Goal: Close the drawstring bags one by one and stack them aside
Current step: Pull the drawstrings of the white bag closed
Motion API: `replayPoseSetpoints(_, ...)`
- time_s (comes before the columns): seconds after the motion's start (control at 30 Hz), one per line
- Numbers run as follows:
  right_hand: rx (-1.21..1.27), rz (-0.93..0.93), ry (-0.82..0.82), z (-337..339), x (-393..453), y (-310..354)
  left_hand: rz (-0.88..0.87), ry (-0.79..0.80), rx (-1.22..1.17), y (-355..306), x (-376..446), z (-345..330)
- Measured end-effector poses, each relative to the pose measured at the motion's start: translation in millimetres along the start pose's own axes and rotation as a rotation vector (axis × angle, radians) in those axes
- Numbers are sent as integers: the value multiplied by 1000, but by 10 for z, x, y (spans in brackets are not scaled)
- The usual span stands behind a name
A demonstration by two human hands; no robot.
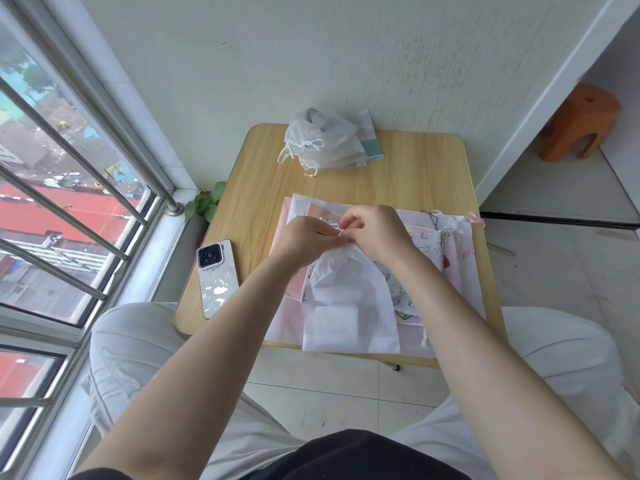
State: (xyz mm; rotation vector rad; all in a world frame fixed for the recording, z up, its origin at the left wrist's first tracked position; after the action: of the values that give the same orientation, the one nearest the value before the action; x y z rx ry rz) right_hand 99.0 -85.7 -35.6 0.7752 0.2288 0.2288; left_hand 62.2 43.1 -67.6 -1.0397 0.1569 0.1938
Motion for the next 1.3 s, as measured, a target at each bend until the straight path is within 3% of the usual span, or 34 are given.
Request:
replayPoseSetpoints(0.27,-267,117,67,-71,-11,146,-51,-60,124,-101,-3,62)
replayPoseSetpoints(0.43,-238,165,-6,-27,-60,214,30,-61,78,-36,12,80)
replayPoseSetpoints(0.63,-313,181,22,-91,-35,209,58,-56,7,41,40,53)
replayPoseSetpoints(0.83,-417,155,70,-139,3,175,-64,29,112,-71,34,-30)
replayPoseSetpoints(0.97,-263,74,129,-130,44,76,-132,-61,227,-125,43,73)
replayPoseSetpoints(1.1,62,-122,310,-228,44,-109,-257,-121,331,-200,27,83)
replayPoseSetpoints(1.2,401,-299,436,-328,-7,-258,-398,-295,374,-260,-64,169)
replayPoseSetpoints(1.3,564,-409,485,-381,-35,-349,-461,-445,389,-318,-192,219)
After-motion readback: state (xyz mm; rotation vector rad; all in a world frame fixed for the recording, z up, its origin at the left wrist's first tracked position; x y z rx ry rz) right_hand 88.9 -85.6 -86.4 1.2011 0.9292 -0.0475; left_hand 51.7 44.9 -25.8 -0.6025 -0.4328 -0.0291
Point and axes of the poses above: each hand's wrist, its own x-axis towards the middle knuckle, its own z-axis out of the back of the hand, y = z × x, the point moved 10 cm from there along x, towards the middle knuckle, and after that the axes turned 5 degrees about -z, right-handed, at the moved point
